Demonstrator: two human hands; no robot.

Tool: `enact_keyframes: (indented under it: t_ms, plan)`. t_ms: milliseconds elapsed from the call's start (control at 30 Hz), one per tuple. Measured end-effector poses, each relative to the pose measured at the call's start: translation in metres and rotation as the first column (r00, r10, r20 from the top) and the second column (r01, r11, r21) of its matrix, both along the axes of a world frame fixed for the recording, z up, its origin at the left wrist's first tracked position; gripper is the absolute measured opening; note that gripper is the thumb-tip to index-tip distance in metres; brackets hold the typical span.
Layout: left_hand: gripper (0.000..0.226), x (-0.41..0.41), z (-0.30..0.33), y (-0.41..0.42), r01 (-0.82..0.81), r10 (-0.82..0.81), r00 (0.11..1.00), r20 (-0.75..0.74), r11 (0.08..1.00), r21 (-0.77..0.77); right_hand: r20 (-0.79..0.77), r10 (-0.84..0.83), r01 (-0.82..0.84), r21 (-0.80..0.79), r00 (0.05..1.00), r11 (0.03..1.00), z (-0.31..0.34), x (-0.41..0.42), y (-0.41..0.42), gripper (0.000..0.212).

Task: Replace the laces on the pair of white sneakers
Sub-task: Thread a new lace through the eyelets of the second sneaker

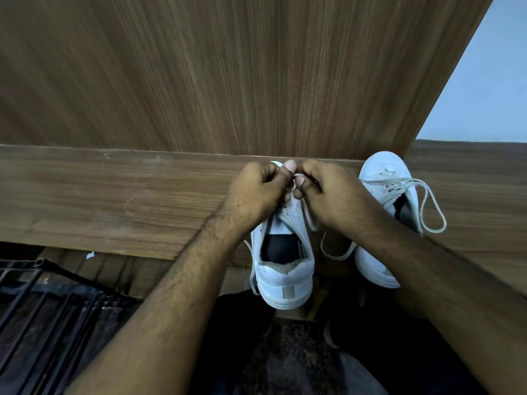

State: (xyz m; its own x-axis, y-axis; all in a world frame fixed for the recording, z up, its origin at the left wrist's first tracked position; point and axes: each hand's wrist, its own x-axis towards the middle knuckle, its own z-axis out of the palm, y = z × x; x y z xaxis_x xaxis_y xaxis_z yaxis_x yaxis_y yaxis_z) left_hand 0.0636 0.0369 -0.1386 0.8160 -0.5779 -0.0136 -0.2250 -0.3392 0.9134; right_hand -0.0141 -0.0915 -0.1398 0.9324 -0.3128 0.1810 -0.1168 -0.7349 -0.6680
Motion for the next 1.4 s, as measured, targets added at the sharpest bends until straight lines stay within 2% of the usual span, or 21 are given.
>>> enact_keyframes:
  t_ms: [67,167,267,367,467,533,633,700,800,900,967,1067,1267,1400]
  plan:
    - [0.051,0.001,-0.002,-0.002,-0.071,0.057,0.990,0.127,0.991,0.111,0.022,-0.041,0.040,0.006,0.999,0.999,0.002,-0.001,-0.004,0.020]
    - [0.034,0.001,0.000,0.001,-0.138,0.069,0.961,0.267,0.959,0.249,0.046,-0.128,0.129,-0.023,0.991,0.991,0.007,-0.006,-0.014,0.027]
    - [0.025,-0.002,-0.004,0.006,-0.088,0.009,0.979,0.201,0.918,0.386,0.006,-0.167,0.167,-0.080,0.986,0.983,0.006,-0.009,-0.018,0.036]
    - [0.022,-0.003,-0.009,0.006,-0.057,-0.025,0.985,0.168,0.882,0.467,-0.036,-0.130,0.126,-0.094,0.991,0.988,0.003,-0.006,-0.018,0.033]
    - [0.006,0.000,-0.006,0.009,-0.105,0.039,0.986,0.160,0.896,0.432,-0.058,-0.072,0.066,-0.097,0.996,0.993,0.000,-0.002,-0.014,0.016]
    - [0.013,0.004,-0.004,0.013,-0.140,0.091,0.987,0.136,0.896,0.422,-0.095,-0.054,0.047,-0.076,0.994,0.996,-0.004,0.000,-0.012,0.014]
    - [0.030,0.010,-0.003,0.019,-0.160,0.185,0.982,-0.043,0.927,0.338,-0.159,-0.032,0.039,0.041,0.987,0.998,-0.010,0.002,-0.006,0.016]
    - [0.030,0.012,-0.003,0.022,-0.177,0.227,0.956,-0.185,0.951,0.254,-0.214,-0.015,0.048,0.152,0.977,0.987,-0.010,0.003,-0.004,0.020]
    - [0.025,0.010,-0.004,0.023,-0.170,0.227,0.938,-0.261,0.960,0.225,-0.276,-0.019,0.062,0.150,0.961,0.987,-0.009,0.002,-0.006,0.020]
    - [0.018,0.005,-0.002,0.020,-0.094,0.164,0.921,-0.353,0.974,0.208,-0.330,-0.030,0.066,0.099,0.943,0.993,-0.006,-0.002,-0.012,0.018]
    - [0.016,0.001,-0.001,0.018,-0.039,0.119,0.929,-0.350,0.973,0.228,-0.348,-0.047,0.074,0.064,0.936,0.995,-0.005,-0.005,-0.014,0.017]
    - [0.018,-0.002,0.001,0.015,-0.017,0.099,0.942,-0.319,0.968,0.249,-0.318,-0.082,0.111,0.074,0.945,0.991,-0.003,-0.007,-0.016,0.017]
    - [0.016,-0.002,0.002,0.016,-0.021,0.106,0.943,-0.316,0.965,0.262,-0.046,-0.110,0.109,-0.022,0.993,0.994,0.002,-0.007,-0.013,0.018]
    - [0.020,-0.001,0.000,0.016,-0.048,0.141,0.912,-0.385,0.969,0.241,-0.089,-0.014,0.003,-0.122,0.996,0.992,-0.002,-0.004,-0.006,0.011]
